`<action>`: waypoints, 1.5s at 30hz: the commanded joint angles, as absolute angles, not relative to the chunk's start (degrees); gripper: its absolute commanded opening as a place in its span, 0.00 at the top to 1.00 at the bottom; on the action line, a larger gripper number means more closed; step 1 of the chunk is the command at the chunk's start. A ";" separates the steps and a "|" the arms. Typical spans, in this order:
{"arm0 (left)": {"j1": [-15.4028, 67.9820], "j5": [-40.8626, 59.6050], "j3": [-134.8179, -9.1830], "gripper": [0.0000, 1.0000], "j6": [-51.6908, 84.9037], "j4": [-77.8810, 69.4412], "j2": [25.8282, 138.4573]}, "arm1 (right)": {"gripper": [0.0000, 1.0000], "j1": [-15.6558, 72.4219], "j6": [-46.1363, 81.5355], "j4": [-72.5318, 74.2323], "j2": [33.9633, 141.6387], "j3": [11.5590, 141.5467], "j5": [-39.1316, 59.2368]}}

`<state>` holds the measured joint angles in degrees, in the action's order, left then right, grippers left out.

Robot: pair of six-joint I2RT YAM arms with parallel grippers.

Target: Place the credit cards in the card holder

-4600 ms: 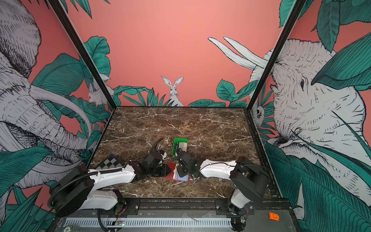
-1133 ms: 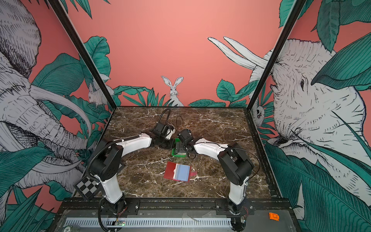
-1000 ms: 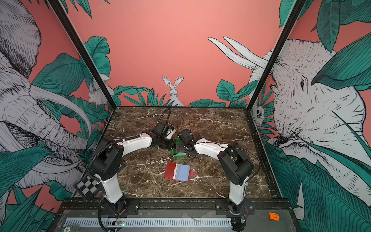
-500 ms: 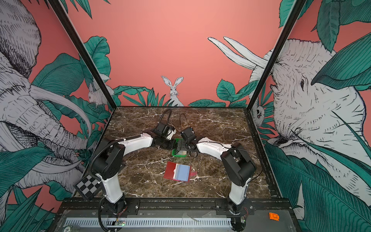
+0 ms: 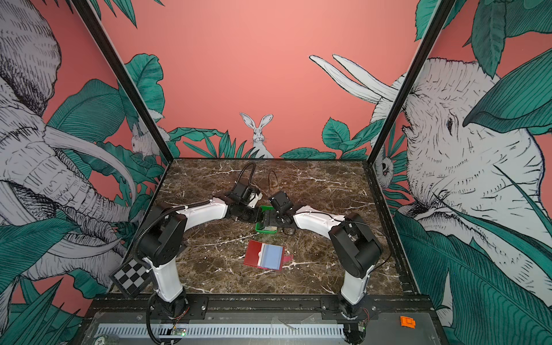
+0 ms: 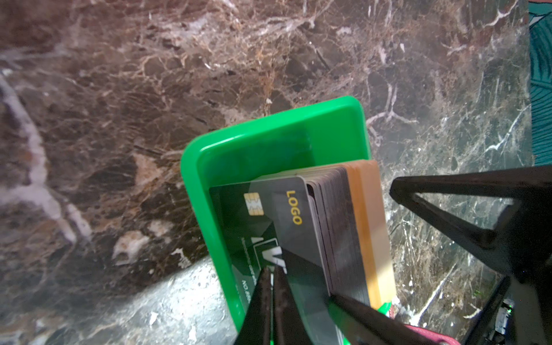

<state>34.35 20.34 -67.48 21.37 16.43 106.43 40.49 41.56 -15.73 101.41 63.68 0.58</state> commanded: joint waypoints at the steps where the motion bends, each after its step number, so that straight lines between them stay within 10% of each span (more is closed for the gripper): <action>1: 34.19 19.86 -67.90 0.93 21.40 17.58 106.17 | 0.05 40.68 41.18 -15.72 101.90 63.13 0.80; 45: 34.19 18.97 -67.49 0.99 21.82 17.08 104.65 | 0.08 40.16 42.45 -16.34 104.86 65.69 -0.02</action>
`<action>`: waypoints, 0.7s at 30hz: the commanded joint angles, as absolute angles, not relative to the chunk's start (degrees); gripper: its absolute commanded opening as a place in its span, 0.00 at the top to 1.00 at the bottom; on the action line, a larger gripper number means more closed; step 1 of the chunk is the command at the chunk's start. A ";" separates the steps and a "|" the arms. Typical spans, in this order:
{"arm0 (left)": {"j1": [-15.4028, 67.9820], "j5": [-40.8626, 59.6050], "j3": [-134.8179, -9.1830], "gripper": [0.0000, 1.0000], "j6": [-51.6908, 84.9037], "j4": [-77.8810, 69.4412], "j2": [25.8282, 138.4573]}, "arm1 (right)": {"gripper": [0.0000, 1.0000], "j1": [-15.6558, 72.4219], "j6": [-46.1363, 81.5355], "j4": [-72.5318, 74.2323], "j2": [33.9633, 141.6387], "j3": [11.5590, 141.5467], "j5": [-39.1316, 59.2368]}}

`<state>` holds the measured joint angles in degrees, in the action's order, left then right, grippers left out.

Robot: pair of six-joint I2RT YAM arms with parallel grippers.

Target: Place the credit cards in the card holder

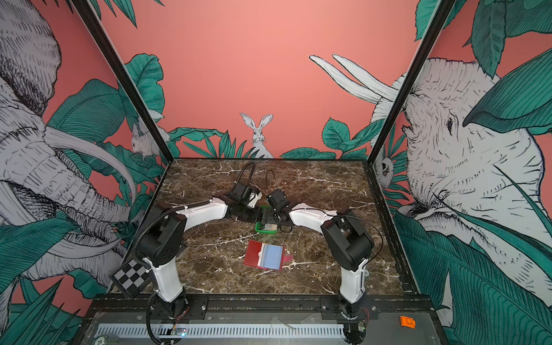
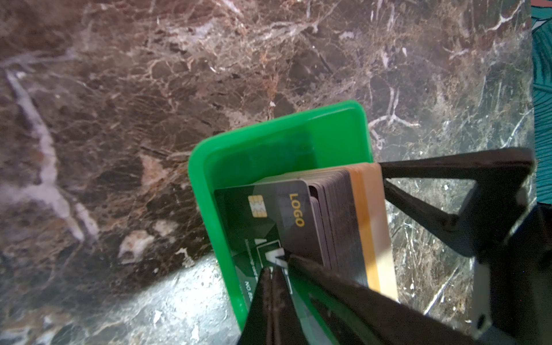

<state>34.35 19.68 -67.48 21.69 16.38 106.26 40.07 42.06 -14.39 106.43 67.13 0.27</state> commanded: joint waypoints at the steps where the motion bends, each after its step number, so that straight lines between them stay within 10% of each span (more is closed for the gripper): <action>1: 34.18 18.90 -67.50 0.99 21.88 17.05 104.60 | 0.08 40.40 42.53 -16.34 104.52 65.42 0.00; 21: 34.10 19.78 -67.29 1.00 25.22 15.80 105.25 | 0.08 39.48 41.77 -19.46 105.43 68.09 -4.87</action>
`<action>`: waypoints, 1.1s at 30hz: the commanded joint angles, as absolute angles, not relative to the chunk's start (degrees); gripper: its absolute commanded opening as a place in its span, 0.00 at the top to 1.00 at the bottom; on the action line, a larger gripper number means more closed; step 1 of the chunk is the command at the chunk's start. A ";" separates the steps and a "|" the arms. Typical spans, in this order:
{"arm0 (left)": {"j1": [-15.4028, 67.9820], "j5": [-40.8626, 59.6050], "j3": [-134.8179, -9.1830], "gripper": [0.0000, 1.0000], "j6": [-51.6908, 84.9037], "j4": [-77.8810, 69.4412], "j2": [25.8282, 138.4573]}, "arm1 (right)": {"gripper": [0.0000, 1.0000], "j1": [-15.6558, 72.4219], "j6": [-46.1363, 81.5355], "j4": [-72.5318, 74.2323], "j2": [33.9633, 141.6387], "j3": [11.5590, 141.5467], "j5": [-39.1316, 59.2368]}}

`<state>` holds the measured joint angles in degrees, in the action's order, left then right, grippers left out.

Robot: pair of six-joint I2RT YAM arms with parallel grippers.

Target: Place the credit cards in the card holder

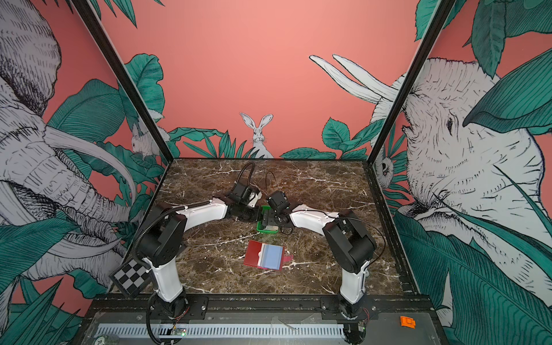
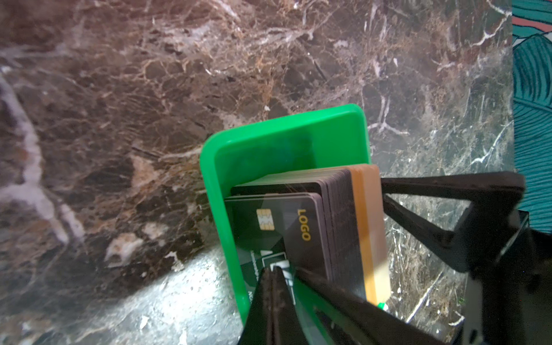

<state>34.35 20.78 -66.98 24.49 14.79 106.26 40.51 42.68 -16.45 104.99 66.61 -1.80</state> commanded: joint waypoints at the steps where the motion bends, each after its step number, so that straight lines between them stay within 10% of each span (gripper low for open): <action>1: 33.97 19.55 -67.45 1.00 25.22 16.01 105.37 | 0.08 39.38 41.47 -19.48 105.62 68.43 -5.01; 33: 34.10 24.35 -66.60 0.84 25.93 12.04 109.45 | 0.08 37.27 38.13 -20.69 105.87 71.70 -2.63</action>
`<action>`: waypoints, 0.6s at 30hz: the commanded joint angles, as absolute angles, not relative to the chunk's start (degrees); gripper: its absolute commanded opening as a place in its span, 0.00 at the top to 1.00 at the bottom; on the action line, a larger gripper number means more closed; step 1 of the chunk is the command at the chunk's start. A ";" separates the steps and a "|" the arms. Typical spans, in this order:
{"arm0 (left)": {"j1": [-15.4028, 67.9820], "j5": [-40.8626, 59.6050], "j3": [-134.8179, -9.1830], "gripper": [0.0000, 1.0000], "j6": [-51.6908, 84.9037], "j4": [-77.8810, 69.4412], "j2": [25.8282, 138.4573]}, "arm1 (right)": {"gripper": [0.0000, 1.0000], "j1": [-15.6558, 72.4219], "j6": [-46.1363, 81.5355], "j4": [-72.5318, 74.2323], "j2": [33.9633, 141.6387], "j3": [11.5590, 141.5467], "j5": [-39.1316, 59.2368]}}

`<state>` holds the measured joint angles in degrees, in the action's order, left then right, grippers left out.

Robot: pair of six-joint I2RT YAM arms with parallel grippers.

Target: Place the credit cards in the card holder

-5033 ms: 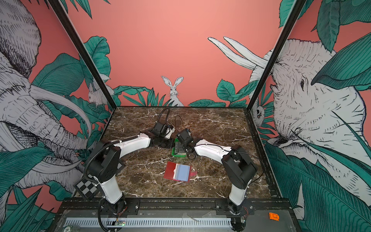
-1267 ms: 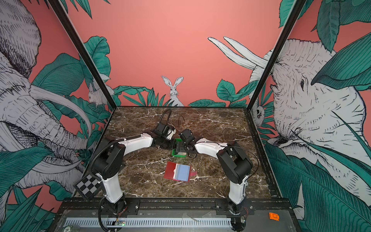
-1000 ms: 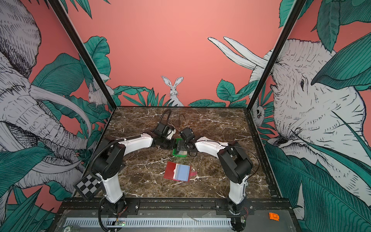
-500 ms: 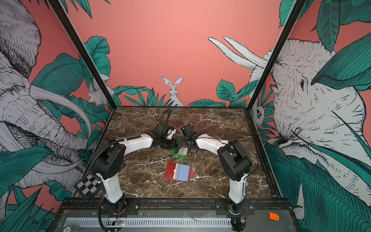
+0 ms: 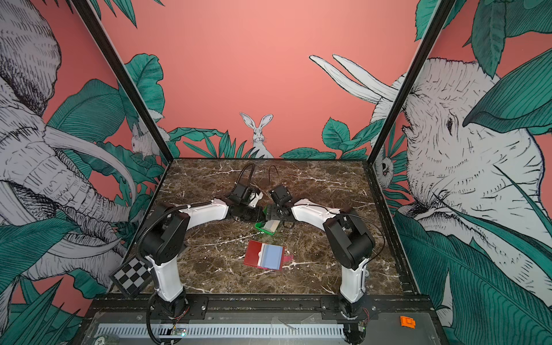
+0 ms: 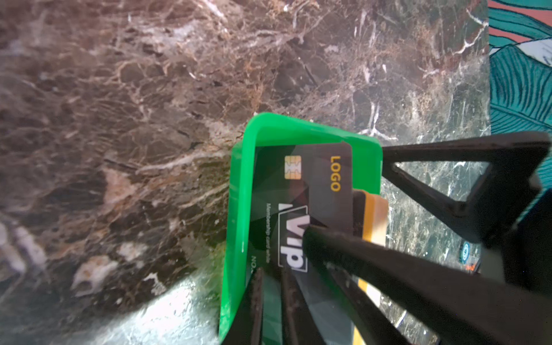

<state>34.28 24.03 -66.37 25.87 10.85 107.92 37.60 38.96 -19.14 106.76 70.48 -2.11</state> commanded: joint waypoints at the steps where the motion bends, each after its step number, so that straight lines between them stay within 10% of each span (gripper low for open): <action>1: 34.09 24.43 -66.62 0.84 26.05 12.04 109.47 | 0.08 37.31 38.08 -20.75 105.75 71.87 -2.61; 13: 34.10 24.37 -66.80 0.84 26.19 12.22 109.95 | 0.10 37.27 37.98 -21.26 102.47 72.26 -1.61; 18: 34.05 24.26 -66.97 0.84 25.98 12.39 110.05 | 0.34 37.28 40.08 -21.64 101.28 72.99 0.06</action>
<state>34.28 24.69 -66.61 25.93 10.15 108.44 37.54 38.92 -21.06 103.31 71.20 -0.75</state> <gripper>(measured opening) 0.163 0.705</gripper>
